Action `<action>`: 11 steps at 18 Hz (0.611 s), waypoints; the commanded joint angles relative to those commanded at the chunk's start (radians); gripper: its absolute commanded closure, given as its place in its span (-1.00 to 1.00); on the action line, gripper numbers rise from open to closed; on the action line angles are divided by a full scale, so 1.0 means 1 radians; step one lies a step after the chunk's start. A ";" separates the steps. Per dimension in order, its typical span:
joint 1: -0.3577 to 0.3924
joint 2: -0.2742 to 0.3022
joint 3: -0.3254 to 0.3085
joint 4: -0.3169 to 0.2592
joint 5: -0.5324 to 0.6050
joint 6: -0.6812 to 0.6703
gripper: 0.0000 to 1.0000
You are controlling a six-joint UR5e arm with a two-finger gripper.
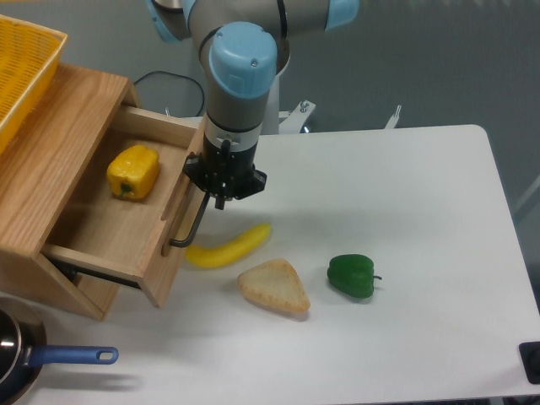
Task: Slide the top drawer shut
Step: 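Lower the gripper against the drawer front beside the black handle, then push the drawer front into the cabinet until it shuts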
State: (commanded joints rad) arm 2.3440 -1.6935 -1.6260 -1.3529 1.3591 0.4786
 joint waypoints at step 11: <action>-0.106 0.000 0.000 -0.051 0.003 -0.045 1.00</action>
State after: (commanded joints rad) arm 2.2382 -1.6935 -1.6260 -1.4035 1.3622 0.4341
